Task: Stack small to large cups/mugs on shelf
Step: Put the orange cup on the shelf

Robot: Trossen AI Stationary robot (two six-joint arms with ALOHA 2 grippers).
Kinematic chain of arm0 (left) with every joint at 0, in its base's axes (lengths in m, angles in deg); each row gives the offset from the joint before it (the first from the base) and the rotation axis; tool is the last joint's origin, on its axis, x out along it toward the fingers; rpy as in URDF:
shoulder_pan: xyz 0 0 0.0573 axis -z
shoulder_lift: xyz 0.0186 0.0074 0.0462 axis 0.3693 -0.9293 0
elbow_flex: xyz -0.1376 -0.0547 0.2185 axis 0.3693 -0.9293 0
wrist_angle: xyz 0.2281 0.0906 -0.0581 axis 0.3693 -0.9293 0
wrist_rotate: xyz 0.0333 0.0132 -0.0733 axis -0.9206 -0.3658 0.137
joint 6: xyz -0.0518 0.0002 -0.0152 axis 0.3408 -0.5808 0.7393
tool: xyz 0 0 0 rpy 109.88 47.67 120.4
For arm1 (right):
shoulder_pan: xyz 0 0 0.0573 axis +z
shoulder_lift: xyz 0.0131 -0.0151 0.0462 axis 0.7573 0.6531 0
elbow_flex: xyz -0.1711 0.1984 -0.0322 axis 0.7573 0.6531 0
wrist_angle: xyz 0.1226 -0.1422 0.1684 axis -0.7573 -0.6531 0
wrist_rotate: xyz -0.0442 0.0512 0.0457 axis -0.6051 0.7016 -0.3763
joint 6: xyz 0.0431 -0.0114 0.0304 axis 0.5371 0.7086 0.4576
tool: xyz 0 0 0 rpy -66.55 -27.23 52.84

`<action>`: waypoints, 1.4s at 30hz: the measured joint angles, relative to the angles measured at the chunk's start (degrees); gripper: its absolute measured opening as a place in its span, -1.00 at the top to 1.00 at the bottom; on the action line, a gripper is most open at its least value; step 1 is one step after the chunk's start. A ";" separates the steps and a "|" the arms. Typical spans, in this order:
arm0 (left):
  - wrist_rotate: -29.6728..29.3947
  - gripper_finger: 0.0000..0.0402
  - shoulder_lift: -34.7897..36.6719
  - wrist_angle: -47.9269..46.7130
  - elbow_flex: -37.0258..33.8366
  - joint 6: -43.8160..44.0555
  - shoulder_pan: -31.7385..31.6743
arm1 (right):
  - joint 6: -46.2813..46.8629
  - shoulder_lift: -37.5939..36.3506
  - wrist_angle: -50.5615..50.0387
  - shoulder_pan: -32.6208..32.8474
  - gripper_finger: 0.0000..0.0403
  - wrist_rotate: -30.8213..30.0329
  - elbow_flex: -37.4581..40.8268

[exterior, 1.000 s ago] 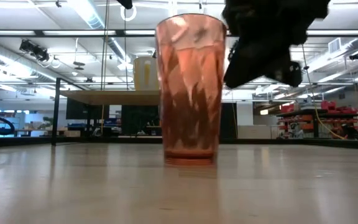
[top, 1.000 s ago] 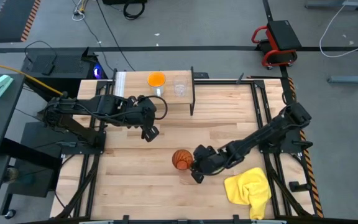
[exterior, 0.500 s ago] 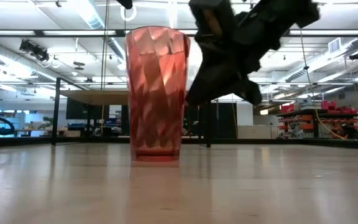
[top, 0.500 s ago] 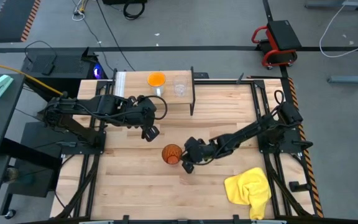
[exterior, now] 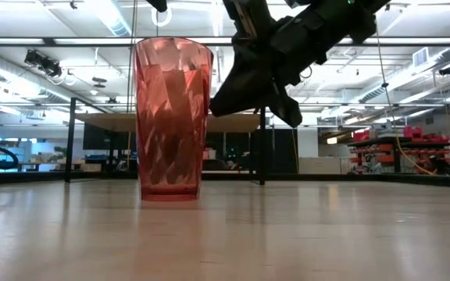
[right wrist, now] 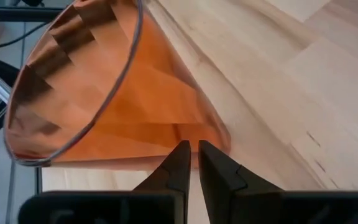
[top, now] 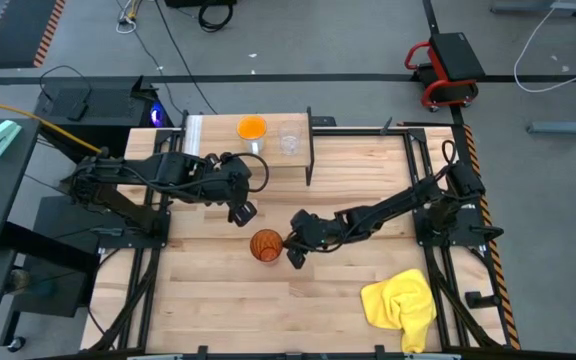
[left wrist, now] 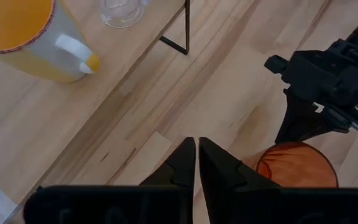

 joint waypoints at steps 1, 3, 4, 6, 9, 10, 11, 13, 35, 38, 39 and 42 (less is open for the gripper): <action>-0.02 0.84 0.00 0.00 0.00 0.00 0.00 | -0.22 0.00 -0.02 -0.08 0.81 0.00 0.00; -0.04 0.84 0.00 0.00 0.00 0.04 0.00 | -0.84 0.00 -0.22 -0.10 0.81 0.00 0.00; -0.04 0.85 0.00 0.00 0.00 0.21 0.00 | -0.98 0.00 -0.69 -0.08 0.81 0.02 0.00; -0.02 0.86 0.00 -0.14 0.00 1.76 0.00 | -1.03 -0.08 -1.94 -0.09 0.81 0.34 0.00; 0.18 0.88 0.00 -0.60 0.00 4.51 0.09 | -1.03 -1.28 -4.20 -0.06 0.81 1.52 0.00; 0.74 0.89 0.00 -0.68 0.00 4.87 0.29 | -1.03 -2.07 -5.84 0.08 0.81 1.53 0.00; 1.52 0.89 -0.06 -0.66 0.00 5.00 0.45 | -1.03 -2.98 -7.93 0.12 0.81 1.58 0.00; 2.99 0.89 -0.77 -0.66 0.07 5.05 1.04 | -1.03 -5.41 -11.47 0.23 0.81 1.60 0.00; 21.32 0.44 -12.56 2.46 0.01 2.58 -0.09 | -0.24 -26.22 -32.04 5.34 0.81 -12.45 0.00; 21.71 0.39 -13.19 1.65 -0.02 2.58 -0.05 | 0.23 -25.62 -32.80 6.14 0.81 -12.50 0.00; 21.75 0.38 -13.59 1.71 0.06 2.67 -0.03 | 0.26 -25.62 -33.24 6.37 0.81 -12.50 0.00; 22.14 0.36 -14.68 -0.30 -0.02 2.82 -0.07 | 0.26 -25.43 -33.27 6.63 0.81 -12.74 0.00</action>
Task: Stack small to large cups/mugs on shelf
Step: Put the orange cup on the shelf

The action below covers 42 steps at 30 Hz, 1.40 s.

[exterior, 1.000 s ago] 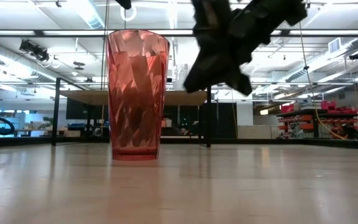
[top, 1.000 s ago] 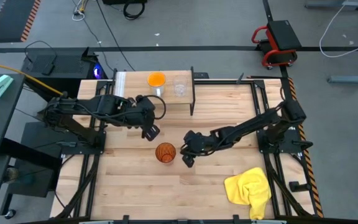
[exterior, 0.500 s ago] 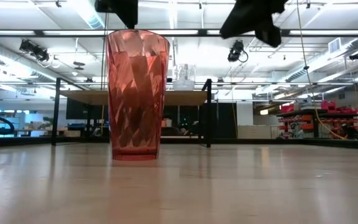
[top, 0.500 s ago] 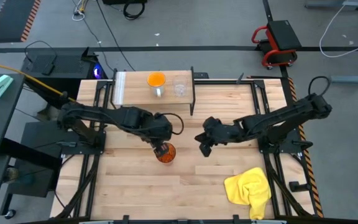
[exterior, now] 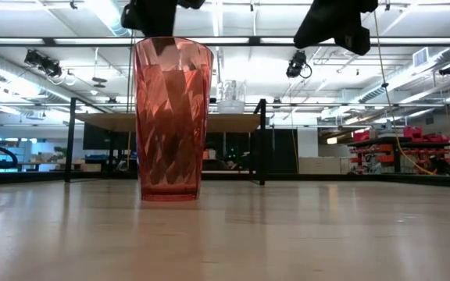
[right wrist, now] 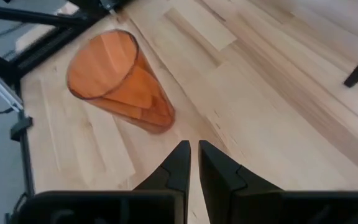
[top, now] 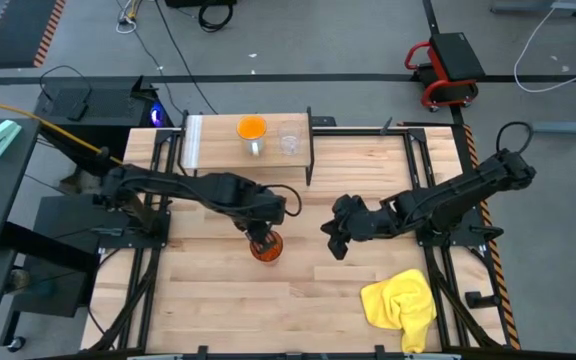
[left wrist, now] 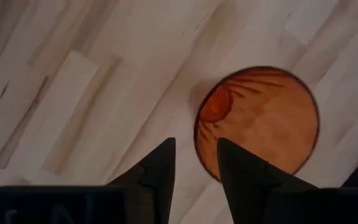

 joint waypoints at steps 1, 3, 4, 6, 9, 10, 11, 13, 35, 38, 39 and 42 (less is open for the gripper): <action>0.32 0.36 -0.31 0.22 0.00 0.02 -0.10 | 0.00 0.05 -0.28 0.00 0.81 -0.05 0.00; 0.81 0.36 -0.62 0.05 0.00 0.01 -0.30 | 0.02 0.05 0.02 0.00 0.81 -0.15 0.00; 1.07 0.37 -0.84 0.00 0.01 0.02 -0.33 | 0.00 0.03 0.02 -0.02 0.81 -0.22 0.00; 1.51 0.38 -1.42 0.64 0.13 -0.08 -0.33 | 0.00 0.06 -0.06 -0.02 0.81 -0.29 0.00; 1.66 0.38 -2.40 0.69 0.06 -0.29 -0.38 | 0.00 0.06 -0.05 0.00 0.81 -0.25 0.00; 1.74 0.37 -2.60 0.73 0.09 -0.44 -0.48 | 0.02 0.06 -0.07 0.00 0.81 -0.23 0.00; 1.75 0.36 -2.80 0.20 0.05 -0.47 -0.51 | 0.03 0.06 -0.02 -0.02 0.81 -0.25 0.00; 1.78 0.35 -3.72 0.60 0.07 -0.52 -0.68 | 0.02 0.06 -0.04 0.00 0.81 -0.24 0.00; 4.02 0.40 -7.24 2.33 0.02 -4.31 -1.29 | 0.42 0.06 -1.17 0.00 0.81 -0.20 0.00; 4.02 0.43 -7.24 2.30 0.02 -4.30 -1.47 | 0.42 0.06 -1.17 0.00 0.81 -0.20 0.00; 4.04 0.45 -7.24 2.29 0.02 -4.31 -1.56 | 0.42 0.06 -1.17 0.00 0.81 -0.20 0.00; 4.04 0.52 -7.24 2.29 0.02 -4.30 -1.81 | 0.42 0.06 -1.17 0.00 0.81 -0.20 0.00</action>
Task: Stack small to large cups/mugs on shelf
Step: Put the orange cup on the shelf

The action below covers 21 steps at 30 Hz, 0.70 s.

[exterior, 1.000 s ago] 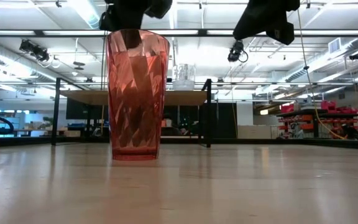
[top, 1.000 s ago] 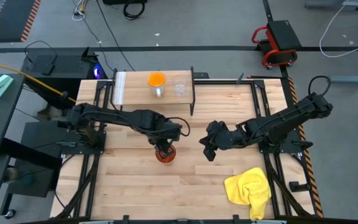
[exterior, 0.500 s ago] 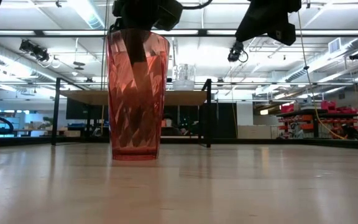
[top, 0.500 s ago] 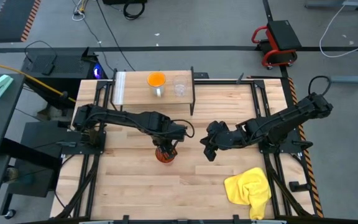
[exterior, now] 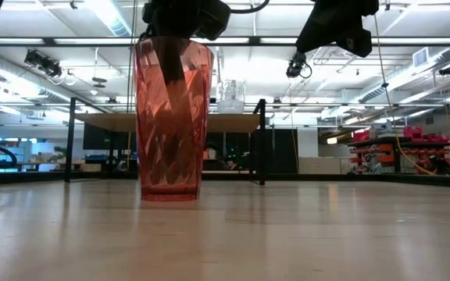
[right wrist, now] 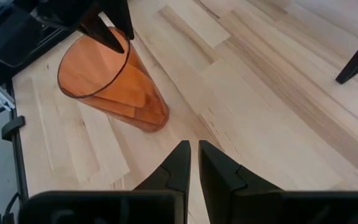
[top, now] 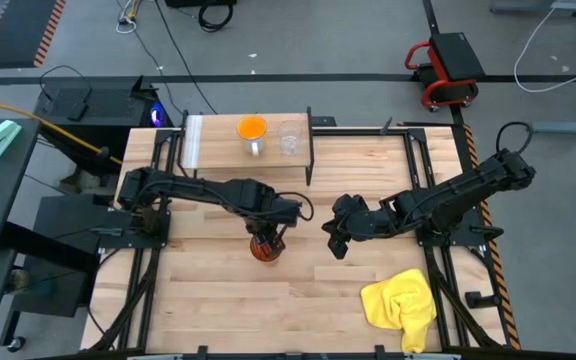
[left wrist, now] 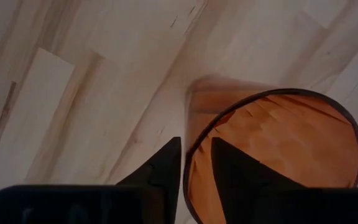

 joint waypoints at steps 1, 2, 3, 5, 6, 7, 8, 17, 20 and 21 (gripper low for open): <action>0.00 0.55 0.00 -0.02 0.00 0.00 -0.10 | 0.00 0.00 0.00 0.00 0.81 0.00 -0.02; -0.02 0.58 0.00 -0.06 0.00 0.02 -0.18 | 0.00 0.00 0.00 0.00 0.81 0.00 0.00; -0.02 0.61 0.00 -0.09 0.00 0.00 -0.28 | 0.00 0.00 0.00 0.00 0.81 0.00 -0.01; 0.00 0.67 0.00 -0.23 0.00 0.01 -0.45 | 0.00 0.00 0.00 0.00 0.81 0.00 -0.02; -0.02 0.71 0.00 -0.47 0.00 0.01 -0.46 | -0.02 0.00 0.00 0.00 0.81 0.00 0.00; -0.01 0.75 0.00 -0.72 0.00 0.00 -0.56 | -0.07 0.00 0.02 -0.02 0.81 0.00 -0.02; -0.01 0.79 0.00 -0.98 0.00 -0.03 -0.63 | -0.13 0.00 0.02 0.00 0.81 0.00 -0.02; 0.22 0.90 0.09 -5.03 0.07 0.00 -1.78 | -0.57 0.00 0.02 0.00 0.81 0.00 -0.01; 0.94 0.89 0.36 -6.32 0.07 -0.05 -2.06 | -0.60 0.00 -0.27 0.00 0.81 0.12 0.00; 1.25 0.91 0.49 -6.72 0.06 -0.05 -2.06 | -0.61 0.00 -0.42 0.00 0.81 0.25 0.00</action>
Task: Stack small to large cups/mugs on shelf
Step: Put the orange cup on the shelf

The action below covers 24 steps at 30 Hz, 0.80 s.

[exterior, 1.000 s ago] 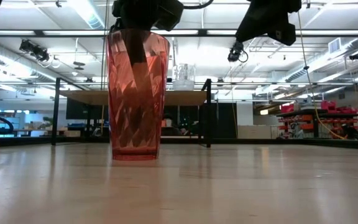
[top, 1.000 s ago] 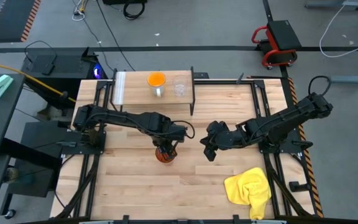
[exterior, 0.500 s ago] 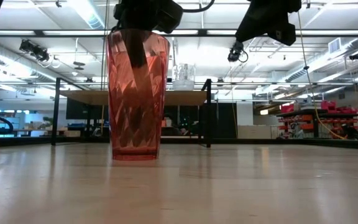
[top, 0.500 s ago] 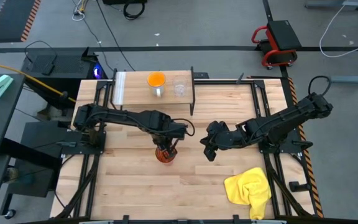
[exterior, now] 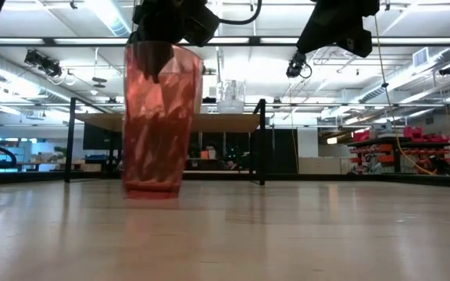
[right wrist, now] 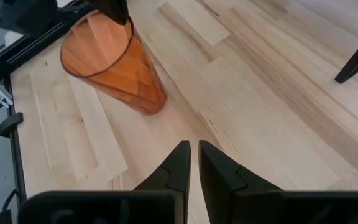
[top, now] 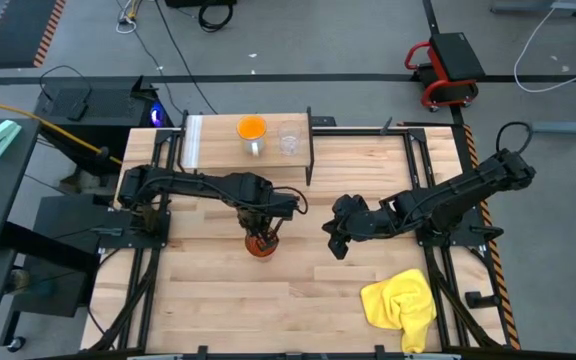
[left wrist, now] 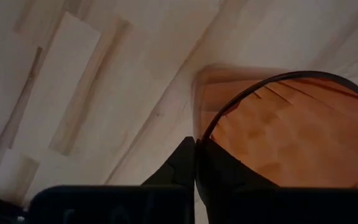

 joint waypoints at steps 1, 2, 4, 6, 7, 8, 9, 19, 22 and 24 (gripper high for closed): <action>0.17 0.94 0.33 -0.14 -0.04 0.00 -0.07 | 0.00 0.00 -0.16 0.00 0.81 0.02 0.00; 0.11 0.94 0.56 -0.22 -0.04 0.01 -0.15 | -0.01 0.00 -0.39 0.00 0.81 0.09 0.00; 0.26 0.94 1.19 -0.83 0.04 0.03 -0.34 | -0.30 0.00 -0.71 0.00 0.81 0.14 -0.01; 0.10 0.93 1.45 -2.22 0.94 0.04 -0.37 | -0.89 0.00 -0.94 0.00 0.81 0.25 0.00; 0.17 0.92 1.45 -3.21 1.79 0.01 -0.37 | -1.26 0.00 -0.83 -0.02 0.81 0.25 0.00; 0.14 0.92 1.45 -4.48 2.79 0.00 -0.37 | -1.44 0.00 -0.92 -0.02 0.81 0.37 -0.02; 0.13 0.93 1.45 -5.91 3.83 0.00 -0.37 | -1.51 0.00 -0.95 0.00 0.81 0.44 0.00; 0.13 0.94 2.27 -10.08 17.14 -1.22 -2.86 | -3.06 0.00 -1.81 0.84 0.81 2.13 -0.01; 0.08 0.94 3.19 -10.10 20.28 -0.66 -4.80 | -3.06 -0.02 -2.37 1.88 0.81 2.18 0.00; -0.02 0.94 4.06 -9.99 21.69 0.22 -6.43 | -3.08 -0.02 -2.95 2.73 0.81 2.20 0.00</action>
